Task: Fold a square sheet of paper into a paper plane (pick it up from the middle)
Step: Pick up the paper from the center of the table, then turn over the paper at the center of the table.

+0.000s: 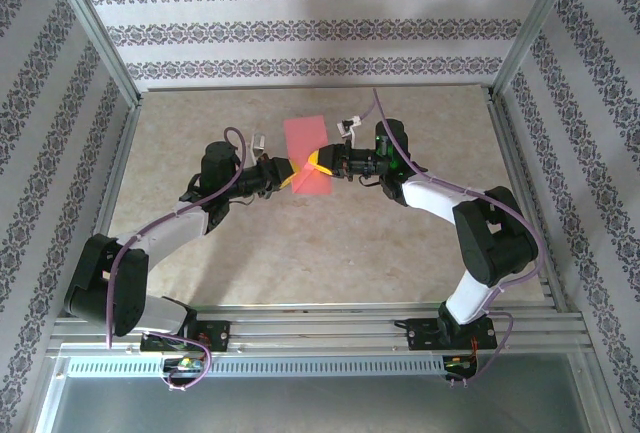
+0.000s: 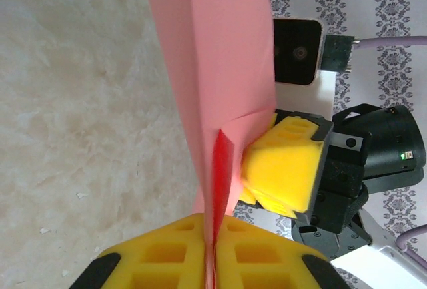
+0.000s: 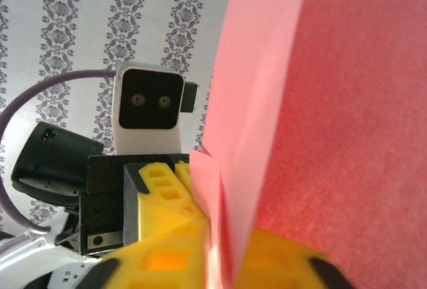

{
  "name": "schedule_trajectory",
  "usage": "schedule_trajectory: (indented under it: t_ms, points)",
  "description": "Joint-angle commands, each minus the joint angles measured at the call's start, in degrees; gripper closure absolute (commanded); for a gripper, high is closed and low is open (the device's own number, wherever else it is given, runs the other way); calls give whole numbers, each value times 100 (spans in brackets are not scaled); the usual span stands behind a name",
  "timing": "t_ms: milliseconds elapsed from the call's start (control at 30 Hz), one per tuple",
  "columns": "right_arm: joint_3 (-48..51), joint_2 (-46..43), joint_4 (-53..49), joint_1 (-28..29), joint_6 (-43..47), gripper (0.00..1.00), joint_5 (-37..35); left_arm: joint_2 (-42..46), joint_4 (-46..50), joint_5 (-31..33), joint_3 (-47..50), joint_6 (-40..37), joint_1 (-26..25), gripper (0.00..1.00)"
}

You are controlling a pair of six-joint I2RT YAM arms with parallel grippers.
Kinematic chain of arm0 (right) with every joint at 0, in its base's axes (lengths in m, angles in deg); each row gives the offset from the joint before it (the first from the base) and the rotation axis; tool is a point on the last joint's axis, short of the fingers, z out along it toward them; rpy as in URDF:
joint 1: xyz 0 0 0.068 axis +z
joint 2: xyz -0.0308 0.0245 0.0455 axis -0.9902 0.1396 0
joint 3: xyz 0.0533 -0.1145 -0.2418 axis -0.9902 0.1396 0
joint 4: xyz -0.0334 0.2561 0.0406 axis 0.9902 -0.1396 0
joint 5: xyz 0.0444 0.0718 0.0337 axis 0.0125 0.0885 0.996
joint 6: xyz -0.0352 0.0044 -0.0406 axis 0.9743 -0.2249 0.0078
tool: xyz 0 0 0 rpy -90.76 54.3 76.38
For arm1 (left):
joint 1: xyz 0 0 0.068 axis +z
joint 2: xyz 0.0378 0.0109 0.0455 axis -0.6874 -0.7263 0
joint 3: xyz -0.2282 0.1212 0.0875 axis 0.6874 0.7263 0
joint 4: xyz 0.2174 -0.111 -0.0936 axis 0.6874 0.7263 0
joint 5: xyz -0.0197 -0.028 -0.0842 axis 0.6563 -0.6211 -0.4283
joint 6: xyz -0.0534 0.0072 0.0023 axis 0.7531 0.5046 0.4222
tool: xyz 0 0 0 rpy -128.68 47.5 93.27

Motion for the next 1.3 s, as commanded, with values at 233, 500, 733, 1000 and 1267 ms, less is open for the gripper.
schedule_trajectory:
  t_ms: [233, 500, 733, 1000, 1267]
  points:
    - [640, -306, -237, -646, 228, 59, -665, 190, 1836, 494, -252, -1496, 167, 93]
    - [875, -1099, -2385, -1049, 1492, 33, -2261, 152, 6302, 3535, -1788, -4024, 134, 93]
    - [879, -1999, -3691, -1050, 2309, 16, -3788, -665, 8317, 6646, -3122, -4511, -449, 93]
    - [1049, -2574, -4061, -1062, 2440, 15, -4426, -2114, 9081, 8059, -3866, -4000, -1268, 93]
    - [1124, -2597, -4070, -1081, 2344, 15, -4405, -3946, 9177, 7604, -4953, -3482, -2162, 90]
